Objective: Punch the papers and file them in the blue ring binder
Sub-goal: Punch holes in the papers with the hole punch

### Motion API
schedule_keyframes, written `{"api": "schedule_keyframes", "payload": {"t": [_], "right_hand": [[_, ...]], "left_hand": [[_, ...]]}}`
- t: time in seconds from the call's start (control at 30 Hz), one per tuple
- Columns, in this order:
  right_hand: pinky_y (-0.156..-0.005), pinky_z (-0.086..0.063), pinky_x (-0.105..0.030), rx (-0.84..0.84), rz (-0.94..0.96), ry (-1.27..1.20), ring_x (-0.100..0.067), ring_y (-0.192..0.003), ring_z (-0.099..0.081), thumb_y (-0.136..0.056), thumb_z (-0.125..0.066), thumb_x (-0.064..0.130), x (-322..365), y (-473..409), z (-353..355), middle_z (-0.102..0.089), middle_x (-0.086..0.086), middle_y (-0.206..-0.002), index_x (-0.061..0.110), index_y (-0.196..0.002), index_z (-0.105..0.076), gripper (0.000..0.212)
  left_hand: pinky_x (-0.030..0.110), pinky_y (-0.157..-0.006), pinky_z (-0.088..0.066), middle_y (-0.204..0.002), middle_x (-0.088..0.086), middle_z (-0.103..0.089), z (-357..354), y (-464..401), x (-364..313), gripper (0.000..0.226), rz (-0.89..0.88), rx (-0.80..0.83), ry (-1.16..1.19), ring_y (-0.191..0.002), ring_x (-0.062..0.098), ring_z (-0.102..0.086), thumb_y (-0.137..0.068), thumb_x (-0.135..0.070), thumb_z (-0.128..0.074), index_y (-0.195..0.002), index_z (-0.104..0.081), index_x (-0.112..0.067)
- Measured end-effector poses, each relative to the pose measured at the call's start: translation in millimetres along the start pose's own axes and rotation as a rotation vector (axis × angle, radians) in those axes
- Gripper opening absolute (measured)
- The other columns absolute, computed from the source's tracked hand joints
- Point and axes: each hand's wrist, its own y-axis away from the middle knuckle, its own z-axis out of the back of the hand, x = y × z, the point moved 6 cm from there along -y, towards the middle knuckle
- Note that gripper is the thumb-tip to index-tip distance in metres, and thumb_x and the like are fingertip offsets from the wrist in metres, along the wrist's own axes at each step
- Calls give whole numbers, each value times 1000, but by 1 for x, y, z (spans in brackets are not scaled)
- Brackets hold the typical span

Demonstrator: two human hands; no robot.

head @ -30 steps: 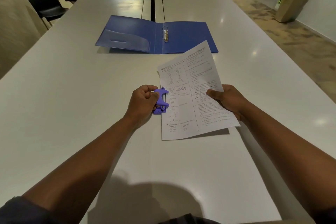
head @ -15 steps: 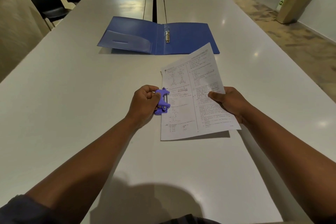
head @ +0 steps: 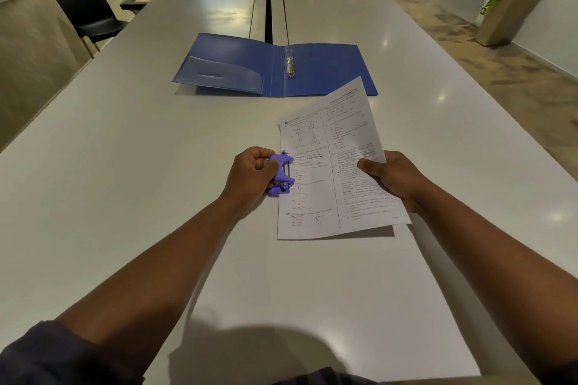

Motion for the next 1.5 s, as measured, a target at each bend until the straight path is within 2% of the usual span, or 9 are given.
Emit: {"api": "schedule_keyframes", "payload": {"t": [0.1,0.27,0.4,0.63,0.9,1.1,1.23,1.37,1.5], "right_hand": [[-53,-57,-22,-5,9,-5,-16,-71,-78,-102,-59,22,2,3,1,-77,2,-101,17,-118,-66,18],[-50,-55,-20,-10,15,-26,-13,-65,-77,-102,-59,22,3,5,1,-76,3,-96,24,-105,-66,7],[-53,-57,-23,-9,11,-35,-17,-70,-78,-101,-61,21,2,3,3,-77,-1,-99,21,-109,-68,10],[-52,-57,-24,-30,4,-38,-17,-67,-77,-102,-60,21,1,0,10,-77,-1,-96,22,-104,-68,9],[-54,-57,-25,-10,3,15,-18,-71,-77,-101,-61,25,5,-12,11,-77,-1,-100,20,-114,-67,14],[-59,-58,-28,-8,0,26,-22,-80,-76,-101,-62,25,6,-16,9,-76,-3,-103,20,-115,-67,17],[-55,-58,-25,12,-15,23,-21,-79,-76,-101,-62,24,8,-16,7,-75,-2,-102,19,-116,-66,17],[-54,-57,-22,10,-21,9,-16,-76,-74,-101,-62,21,8,-17,7,-75,-3,-102,15,-116,-66,17],[-62,-60,-29,29,-18,7,-23,-82,-77,-100,-63,23,6,-16,7,-76,-5,-106,16,-117,-67,19]], "left_hand": [[17,-53,-52,-73,7,-62,-1,2,-3,9,3,8,4,-51,9,-64,-98,3,-58,-107,-58,4],[18,-56,-53,-77,8,-62,0,3,-3,12,-13,3,-22,-52,9,-64,-99,0,-59,-110,-57,3],[15,-55,-52,-77,8,-63,0,6,-4,16,-16,-7,-33,-52,7,-65,-99,0,-58,-113,-56,6],[17,-54,-52,-79,11,-65,2,3,-2,22,-4,-15,-14,-55,8,-66,-99,1,-58,-119,-56,11],[18,-57,-55,-89,19,-66,5,-2,3,22,-17,-29,-28,-61,7,-67,-98,-1,-60,-119,-61,7],[19,-59,-56,-88,17,-68,4,-4,4,19,-24,-12,-10,-66,8,-70,-99,-1,-59,-117,-61,3],[21,-60,-56,-90,8,-71,3,-4,4,18,-20,-12,-35,-68,9,-71,-99,-4,-60,-116,-63,0],[24,-57,-53,-82,13,-67,4,-5,7,18,-10,-24,-51,-59,9,-64,-98,-3,-60,-115,-63,2],[17,-51,-51,-72,10,-62,4,-4,4,17,-17,-36,-74,-49,4,-59,-98,0,-58,-115,-61,4]]}}
